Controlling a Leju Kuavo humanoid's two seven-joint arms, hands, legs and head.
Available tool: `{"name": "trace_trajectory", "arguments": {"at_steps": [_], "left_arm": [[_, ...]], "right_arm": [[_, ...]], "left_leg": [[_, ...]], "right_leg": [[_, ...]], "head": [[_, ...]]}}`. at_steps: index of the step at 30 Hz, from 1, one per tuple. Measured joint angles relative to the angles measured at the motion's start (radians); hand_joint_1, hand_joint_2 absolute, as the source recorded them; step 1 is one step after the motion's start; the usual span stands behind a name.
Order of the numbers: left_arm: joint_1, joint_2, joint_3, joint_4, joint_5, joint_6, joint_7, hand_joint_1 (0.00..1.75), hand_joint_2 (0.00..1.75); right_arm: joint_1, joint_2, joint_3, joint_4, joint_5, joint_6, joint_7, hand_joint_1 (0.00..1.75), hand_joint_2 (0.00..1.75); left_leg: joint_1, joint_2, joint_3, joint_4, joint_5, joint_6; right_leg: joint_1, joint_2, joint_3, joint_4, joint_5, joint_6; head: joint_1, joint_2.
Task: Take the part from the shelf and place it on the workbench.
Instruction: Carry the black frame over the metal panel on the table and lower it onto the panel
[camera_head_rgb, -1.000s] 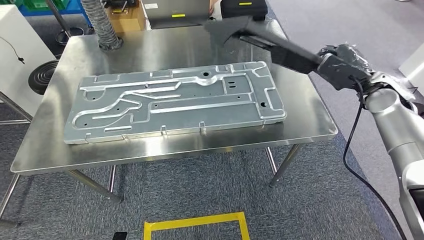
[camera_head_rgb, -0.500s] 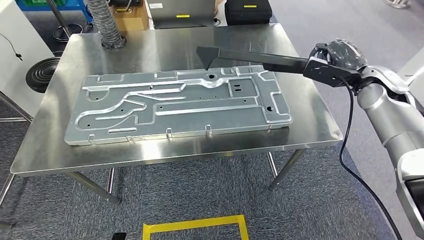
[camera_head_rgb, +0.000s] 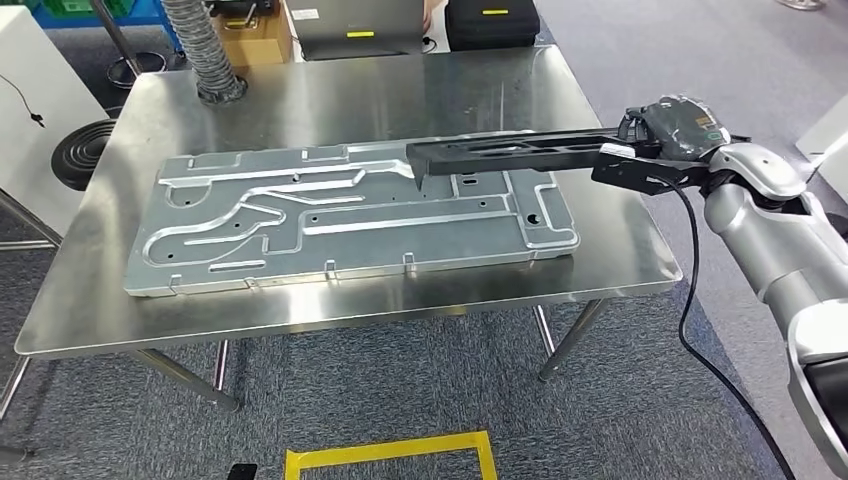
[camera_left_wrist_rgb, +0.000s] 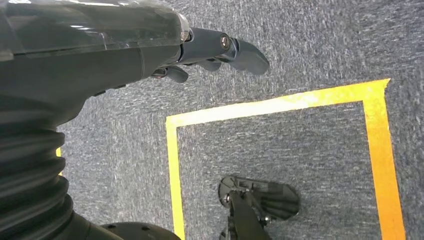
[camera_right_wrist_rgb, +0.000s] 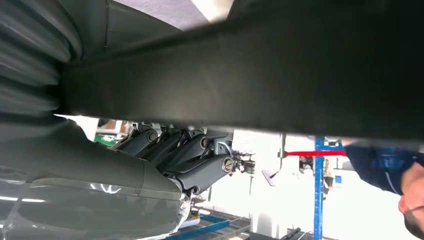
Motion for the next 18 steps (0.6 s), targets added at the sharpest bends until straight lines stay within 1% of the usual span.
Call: {"name": "trace_trajectory", "arguments": {"at_steps": [1, 3, 4, 5, 6, 7, 8, 9, 10, 11, 13, 14, 15, 16, 17, 18], "left_arm": [[0.0, 0.0, 0.0, 0.0, -0.001, 0.0, 0.0, 0.0, 1.75], [0.0, 0.0, -0.001, 0.0, -0.003, 0.0, 0.0, 0.0, 1.75], [0.001, 0.0, -0.001, 0.0, -0.004, 0.0, 0.001, 0.0, 1.75], [0.001, 0.0, -0.002, 0.0, -0.006, 0.0, 0.002, 0.0, 1.75], [0.001, 0.0, -0.002, 0.0, -0.007, 0.0, 0.003, 0.0, 1.75], [0.001, 0.0, -0.003, 0.0, -0.008, 0.0, 0.004, 0.0, 1.75], [0.0, 0.0, -0.003, 0.0, -0.009, 0.0, 0.005, 0.0, 1.75], [0.0, 0.0, -0.004, 0.0, -0.01, 0.001, 0.007, 0.0, 1.75], [-0.001, 0.0, -0.004, 0.0, -0.01, 0.001, 0.008, 0.0, 1.75], [0.0, 0.0, -0.005, 0.0, -0.011, 0.001, 0.01, 0.0, 1.75], [0.0, 0.0, -0.005, 0.0, -0.011, 0.001, 0.012, 0.0, 1.75], [-0.001, 0.0, -0.005, 0.0, -0.01, 0.002, 0.012, 0.0, 1.75], [-0.001, 0.0, -0.005, 0.0, -0.01, 0.002, 0.012, 0.0, 1.75], [-0.002, 0.0, -0.005, 0.0, -0.01, 0.003, 0.012, 0.0, 1.75], [-0.003, 0.0, -0.005, 0.0, -0.01, 0.003, 0.012, 0.0, 1.75], [-0.002, 0.0, -0.005, 0.0, -0.01, 0.004, 0.012, 0.0, 1.75]], "right_arm": [[0.003, 0.002, 0.004, 0.003, 0.006, -0.008, 0.001, 1.55, 1.75], [0.011, 0.005, 0.013, 0.009, 0.015, -0.021, 0.002, 1.55, 1.75], [0.017, 0.006, 0.017, 0.012, 0.019, -0.024, 0.002, 1.55, 1.75], [0.024, 0.007, 0.021, 0.015, 0.021, -0.026, 0.002, 1.55, 1.75], [0.03, 0.008, 0.025, 0.019, 0.023, -0.027, 0.001, 1.55, 1.75], [0.035, 0.009, 0.029, 0.021, 0.025, -0.027, 0.001, 1.55, 1.75], [0.038, 0.01, 0.031, 0.024, 0.026, -0.027, 0.0, 1.55, 1.75], [0.039, 0.01, 0.033, 0.026, 0.026, -0.027, 0.0, 1.55, 1.75], [0.039, 0.01, 0.034, 0.028, 0.027, -0.027, 0.0, 1.55, 1.75], [0.04, 0.01, 0.036, 0.031, 0.027, -0.027, 0.0, 1.55, 1.75], [0.041, 0.011, 0.038, 0.035, 0.029, -0.026, 0.0, 1.55, 1.75], [0.042, 0.011, 0.039, 0.038, 0.029, -0.026, 0.0, 1.55, 1.75], [0.042, 0.011, 0.039, 0.04, 0.029, -0.026, 0.0, 1.55, 1.75], [0.042, 0.011, 0.039, 0.042, 0.029, -0.027, -0.001, 1.55, 1.75], [0.044, 0.011, 0.039, 0.044, 0.029, -0.027, -0.001, 1.55, 1.75], [0.046, 0.011, 0.039, 0.047, 0.029, -0.027, -0.002, 1.55, 1.75]], "left_leg": [[0.001, 0.001, -0.02, 0.046, -0.027, -0.005], [0.005, 0.001, -0.082, 0.181, -0.088, -0.013], [0.007, 0.001, -0.109, 0.236, -0.105, -0.016], [0.009, 0.001, -0.122, 0.258, -0.102, -0.018], [0.011, 0.001, -0.114, 0.236, -0.079, -0.019], [0.012, 0.002, -0.089, 0.178, -0.042, -0.02], [0.013, 0.002, -0.056, 0.105, -0.008, -0.019], [0.013, 0.001, -0.026, 0.039, 0.016, -0.016], [0.012, 0.001, -0.007, -0.001, 0.028, -0.012], [0.01, 0.001, 0.001, -0.019, 0.028, -0.006], [0.008, 0.0, 0.001, -0.022, 0.029, 0.007], [0.008, 0.0, 0.002, -0.025, 0.032, 0.013], [0.009, 0.0, 0.003, -0.028, 0.034, 0.02], [0.011, 0.001, 0.004, -0.031, 0.036, 0.025], [0.01, 0.001, 0.005, -0.032, 0.036, 0.028], [0.009, 0.001, 0.005, -0.032, 0.036, 0.031]], "right_leg": [[-0.003, -0.001, 0.003, -0.003, 0.001, -0.004], [-0.002, -0.001, 0.004, -0.004, 0.0, -0.008], [-0.002, -0.001, 0.005, -0.004, 0.0, -0.009], [-0.002, -0.001, 0.005, -0.003, -0.001, -0.009], [-0.003, 0.0, 0.007, -0.002, -0.003, -0.007], [-0.004, 0.001, 0.008, 0.0, -0.005, -0.005], [-0.005, 0.001, 0.009, 0.004, -0.008, -0.001], [-0.004, 0.002, 0.008, 0.008, -0.012, 0.004], [-0.003, 0.003, 0.006, 0.011, -0.013, 0.009], [-0.002, 0.003, 0.005, 0.013, -0.014, 0.014], [-0.002, 0.003, 0.003, 0.01, -0.013, 0.025], [-0.004, 0.003, 0.002, 0.013, -0.019, 0.03], [-0.006, 0.002, -0.005, 0.031, -0.032, 0.035], [-0.007, 0.001, -0.022, 0.071, -0.057, 0.038], [-0.008, 0.001, -0.049, 0.134, -0.088, 0.041], [-0.009, 0.001, -0.083, 0.208, -0.12, 0.043]], "head": [[0.0, 0.0], [0.0, 0.0], [0.0, 0.0], [0.0, 0.0], [0.0, 0.0], [0.0, 0.0], [0.0, 0.0], [0.0, 0.0], [0.0, 0.0], [0.0, 0.0], [0.0, 0.0], [0.0, 0.0], [0.0, 0.0], [0.0, 0.0], [0.0, 0.0], [0.0, 0.0]]}}
